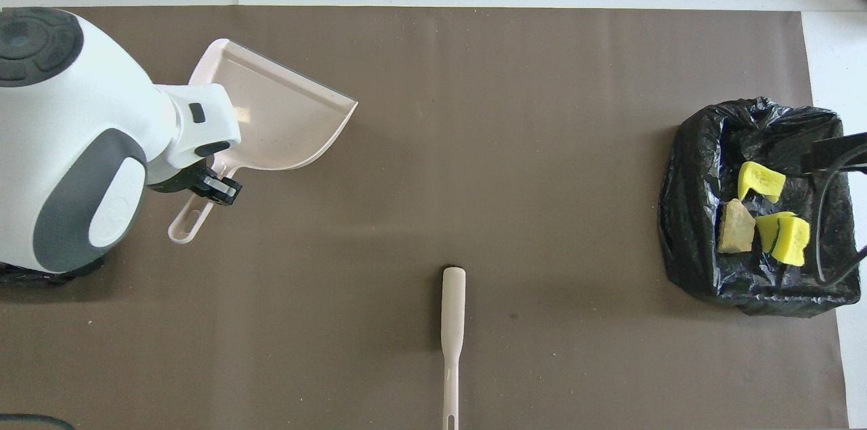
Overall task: Sweep and dump trash in bin
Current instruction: 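Bring the dustpan back to the mat center with the left gripper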
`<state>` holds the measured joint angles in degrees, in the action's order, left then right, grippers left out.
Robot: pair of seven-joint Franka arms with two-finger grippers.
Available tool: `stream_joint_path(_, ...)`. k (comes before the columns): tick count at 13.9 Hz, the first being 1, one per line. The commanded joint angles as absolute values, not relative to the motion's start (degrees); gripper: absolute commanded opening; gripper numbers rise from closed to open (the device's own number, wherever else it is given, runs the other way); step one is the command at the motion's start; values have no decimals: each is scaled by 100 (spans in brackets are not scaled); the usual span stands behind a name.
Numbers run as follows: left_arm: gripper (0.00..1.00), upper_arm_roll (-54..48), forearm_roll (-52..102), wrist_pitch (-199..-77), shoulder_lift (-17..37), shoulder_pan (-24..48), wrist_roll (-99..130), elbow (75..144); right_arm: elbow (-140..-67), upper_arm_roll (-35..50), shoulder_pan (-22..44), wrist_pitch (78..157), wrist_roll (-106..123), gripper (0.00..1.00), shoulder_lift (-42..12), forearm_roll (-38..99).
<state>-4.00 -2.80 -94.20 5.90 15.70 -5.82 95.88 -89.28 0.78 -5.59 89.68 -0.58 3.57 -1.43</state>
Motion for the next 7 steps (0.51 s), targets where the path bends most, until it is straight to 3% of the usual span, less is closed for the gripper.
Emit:
stream_joint_path(1,0,-290,-62,-9510,1201,2264,698,8959,-9201,53,-580,8938,9,100,431,-105)
stream_joint_path(3,0,-290,-36,-9597,1930,2758,1709,8326,-9141,79,-501,8973,26,100,396,-175)
stream_joint_path(7,0,-290,193,-10413,2398,3199,2863,8227,-9141,141,-492,8851,9,100,413,-106)
